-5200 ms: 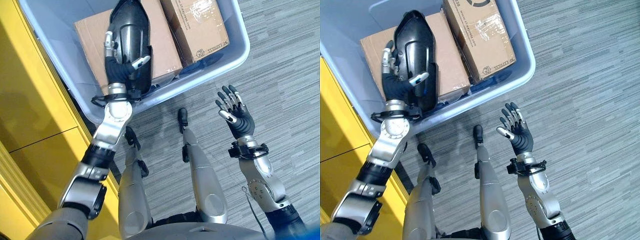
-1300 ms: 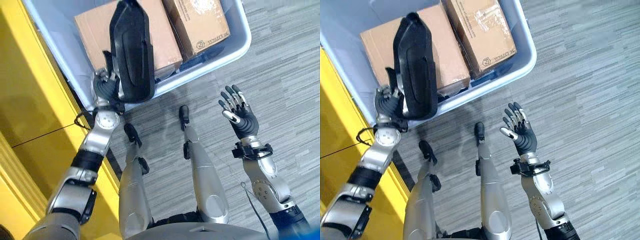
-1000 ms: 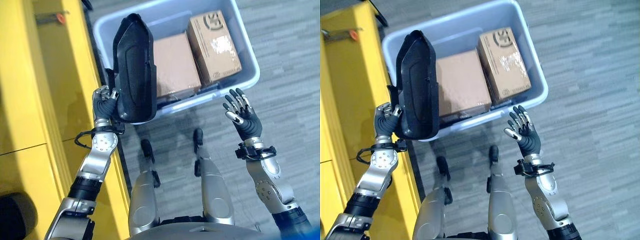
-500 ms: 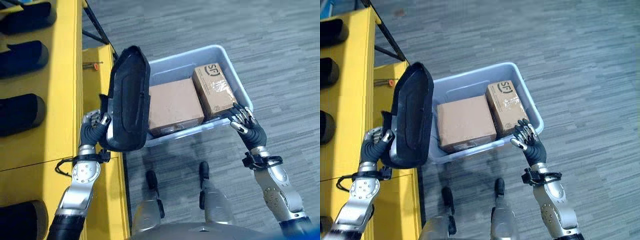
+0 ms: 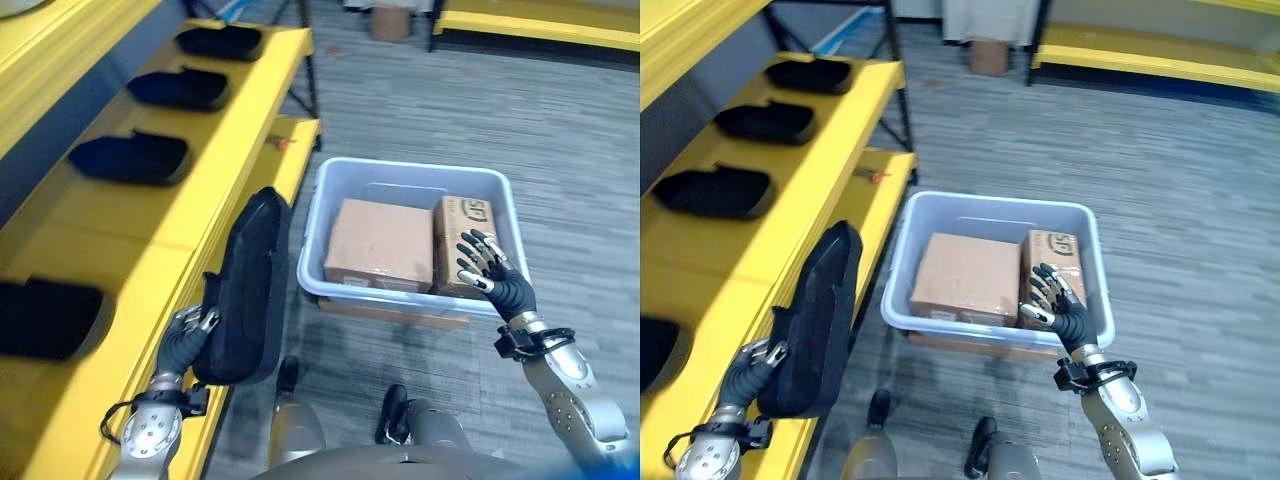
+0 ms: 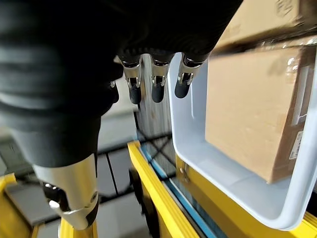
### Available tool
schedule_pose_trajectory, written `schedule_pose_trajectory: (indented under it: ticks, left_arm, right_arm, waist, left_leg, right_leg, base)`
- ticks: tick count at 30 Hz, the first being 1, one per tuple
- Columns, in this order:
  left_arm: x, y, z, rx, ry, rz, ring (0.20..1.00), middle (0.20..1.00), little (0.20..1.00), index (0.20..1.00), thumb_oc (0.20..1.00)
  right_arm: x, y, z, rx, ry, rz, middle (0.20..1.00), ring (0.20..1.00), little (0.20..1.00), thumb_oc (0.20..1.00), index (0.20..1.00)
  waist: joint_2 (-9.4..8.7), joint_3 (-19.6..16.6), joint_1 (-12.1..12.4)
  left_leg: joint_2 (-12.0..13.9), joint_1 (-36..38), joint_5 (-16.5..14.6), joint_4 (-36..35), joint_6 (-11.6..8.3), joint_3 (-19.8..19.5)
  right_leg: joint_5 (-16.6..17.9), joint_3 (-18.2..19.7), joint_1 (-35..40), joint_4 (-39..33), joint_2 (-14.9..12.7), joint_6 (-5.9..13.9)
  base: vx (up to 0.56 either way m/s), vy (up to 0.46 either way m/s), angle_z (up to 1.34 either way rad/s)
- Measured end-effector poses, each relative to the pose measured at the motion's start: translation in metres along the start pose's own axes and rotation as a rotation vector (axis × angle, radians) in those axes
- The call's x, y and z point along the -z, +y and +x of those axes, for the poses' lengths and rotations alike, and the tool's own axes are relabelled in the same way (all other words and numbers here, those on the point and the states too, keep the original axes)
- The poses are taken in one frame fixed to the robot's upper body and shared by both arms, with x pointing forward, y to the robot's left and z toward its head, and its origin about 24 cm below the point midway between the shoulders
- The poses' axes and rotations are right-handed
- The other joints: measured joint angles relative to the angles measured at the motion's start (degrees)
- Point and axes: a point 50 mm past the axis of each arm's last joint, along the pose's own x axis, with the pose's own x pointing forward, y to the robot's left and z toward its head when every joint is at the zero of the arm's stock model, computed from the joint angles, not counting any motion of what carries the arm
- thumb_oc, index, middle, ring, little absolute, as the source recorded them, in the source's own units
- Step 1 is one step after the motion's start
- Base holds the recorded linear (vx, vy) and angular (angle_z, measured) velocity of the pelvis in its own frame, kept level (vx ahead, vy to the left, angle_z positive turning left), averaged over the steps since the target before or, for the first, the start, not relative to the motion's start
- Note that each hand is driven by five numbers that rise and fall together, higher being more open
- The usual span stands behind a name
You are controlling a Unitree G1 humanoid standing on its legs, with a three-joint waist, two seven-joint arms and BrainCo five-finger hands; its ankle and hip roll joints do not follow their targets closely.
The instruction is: Move parts from the plastic box to the shelf.
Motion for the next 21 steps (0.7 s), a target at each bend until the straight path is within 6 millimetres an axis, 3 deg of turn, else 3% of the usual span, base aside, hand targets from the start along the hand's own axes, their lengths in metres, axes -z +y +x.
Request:
schedule_pose_trajectory:
  ticks: [1, 3, 4, 5, 6, 8, 9, 12, 13, 16, 17, 21]
  left_arm:
    - [0.001, -0.005, 0.003, 0.012, 0.001, -0.014, 0.2, 0.2, 0.2, 0.2, 0.2]
    - [0.0, -0.008, 0.006, 0.018, -0.002, -0.022, 0.2, 0.2, 0.2, 0.2, 0.2]
    - [0.002, -0.01, 0.008, 0.022, 0.007, -0.038, 0.2, 0.2, 0.2, 0.2, 0.2]
    - [0.003, -0.014, 0.01, 0.036, 0.015, -0.049, 0.2, 0.2, 0.2, 0.2, 0.2]
    - [0.001, -0.014, 0.011, 0.035, 0.004, -0.054, 0.2, 0.2, 0.2, 0.2, 0.2]
    - [-0.001, -0.012, 0.01, 0.037, -0.008, -0.058, 0.2, 0.2, 0.2, 0.2, 0.2]
    - [-0.003, -0.015, 0.011, 0.05, -0.012, -0.07, 0.2, 0.2, 0.2, 0.2, 0.2]
    - [-0.008, -0.016, 0.015, 0.052, -0.037, -0.074, 0.2, 0.2, 0.2, 0.2, 0.2]
    - [-0.005, -0.014, 0.012, 0.047, -0.02, -0.063, 0.2, 0.2, 0.2, 0.2, 0.2]
    - [0.001, 0.004, 0.007, -0.005, 0.008, -0.029, 0.2, 0.2, 0.2, 0.2, 0.2]
    - [0.004, 0.011, 0.004, -0.03, 0.018, -0.022, 0.2, 0.2, 0.2, 0.2, 0.2]
    - [0.004, 0.015, 0.004, -0.025, 0.023, 0.007, 0.2, 0.2, 0.2, 0.2, 0.2]
  right_arm:
    - [-0.002, -0.004, -0.001, 0.01, 0.002, -0.023, 1.0, 1.0, 1.0, 1.0, 1.0]
    - [0.006, -0.007, -0.003, 0.029, 0.03, -0.016, 1.0, 1.0, 1.0, 1.0, 1.0]
    - [0.014, -0.01, -0.006, 0.046, 0.058, -0.008, 1.0, 1.0, 1.0, 1.0, 1.0]
    - [0.021, -0.015, -0.016, 0.094, 0.078, 0.019, 1.0, 1.0, 1.0, 1.0, 1.0]
    - [0.027, -0.014, -0.024, 0.127, 0.087, 0.057, 1.0, 1.0, 1.0, 1.0, 1.0]
    - [0.036, -0.01, -0.031, 0.141, 0.107, 0.093, 1.0, 1.0, 1.0, 1.0, 1.0]
    - [0.034, -0.012, -0.031, 0.144, 0.103, 0.088, 1.0, 1.0, 1.0, 1.0, 1.0]
    - [0.031, -0.011, -0.029, 0.141, 0.093, 0.092, 1.0, 1.0, 1.0, 1.0, 1.0]
    - [0.032, -0.005, -0.025, 0.124, 0.092, 0.108, 1.0, 1.0, 1.0, 1.0, 1.0]
    - [0.03, -0.001, -0.017, 0.098, 0.078, 0.111, 1.0, 1.0, 1.0, 1.0, 1.0]
    - [0.028, 0.002, -0.013, 0.083, 0.068, 0.113, 1.0, 1.0, 1.0, 1.0, 1.0]
    - [0.031, 0.009, -0.01, 0.085, 0.055, 0.157, 1.0, 1.0, 1.0, 1.0, 1.0]
  waist:
    - [0.48, 0.1, 0.1]
    - [-1.2, 0.3, 1.0]
    - [-2.8, 0.6, 0.5]
    - [-2.72, 0.2, -0.9]
    - [-2.95, -0.5, -2.2]
    - [-2.85, -1.2, -3.4]
    - [-0.71, -1.4, -4.4]
    - [0.77, -1.7, -6.1]
    - [-0.73, -1.8, -4.1]
    - [-3.24, -2.3, -1.6]
    - [-4.05, -2.0, -0.4]
    - [-5.11, -1.0, 0.4]
  left_leg:
    - [-1.6, -0.3, -0.4, 1.2, -1.06, -0.4]
    - [-6.6, -0.1, -4.5, 7.9, -2.37, -2.1]
    - [-8.8, -0.6, -9.2, 16.5, -0.96, 0.7]
    - [-8.7, -0.7, -11.7, 21.7, -1.38, 4.0]
    - [-8.0, 0.5, -12.3, 23.0, -2.06, 6.5]
    - [-5.7, 4.6, -12.8, 21.5, -2.7, 9.7]
    - [-4.0, 9.1, -13.2, 12.1, -4.04, 8.7]
    - [-5.2, 11.8, -13.7, 4.1, -4.49, 7.2]
    - [-7.9, 12.1, -13.5, 4.0, -3.98, 7.3]
    - [-11.9, 9.9, -12.5, 4.4, -1.87, 4.3]
    - [-12.8, 8.1, -12.7, 5.9, -1.26, 3.6]
    - [-15.0, 4.6, -14.0, 11.0, 0.08, 1.2]
  right_leg:
    - [0.2, -2.2, 0.9, -0.4, -0.6, -1.53]
    - [0.3, -3.2, 1.3, -1.2, -3.5, -2.54]
    - [0.8, -4.6, 2.4, -2.2, -5.4, -2.41]
    - [3.0, -7.8, 5.1, -5.7, -5.6, -0.84]
    - [4.2, -10.6, 7.2, -8.9, -5.6, -0.37]
    - [5.1, -12.1, 8.2, -10.2, -5.4, -0.07]
    - [5.5, -12.5, 7.4, -9.0, -4.9, 0.57]
    - [6.5, -11.5, 7.1, -7.0, -7.2, 2.18]
    - [8.1, -8.9, 7.1, -7.7, -9.2, 4.22]
    - [11.5, -7.2, 9.2, -12.8, -11.5, 8.4]
    - [13.0, -7.8, 9.6, -14.4, -11.8, 8.75]
    - [14.2, -9.6, 10.7, -14.8, -13.1, 9.23]
  base:
    - [-0.13, -0.121, 0.84]
    - [-0.09, -0.081, 0.56]
    - [-0.07, 0.063, 0.86]
    - [-0.08, 0.097, 1.25]
    - [-0.05, 0.075, 1.22]
    - [-0.03, 0.123, 0.82]
    - [0.0, 0.224, 0.66]
    - [-0.01, 0.259, 0.87]
    - [-0.04, 0.288, 0.48]
    - [-0.08, 0.341, 0.6]
    - [-0.09, 0.327, 0.41]
    - [-0.07, 0.24, 0.4]
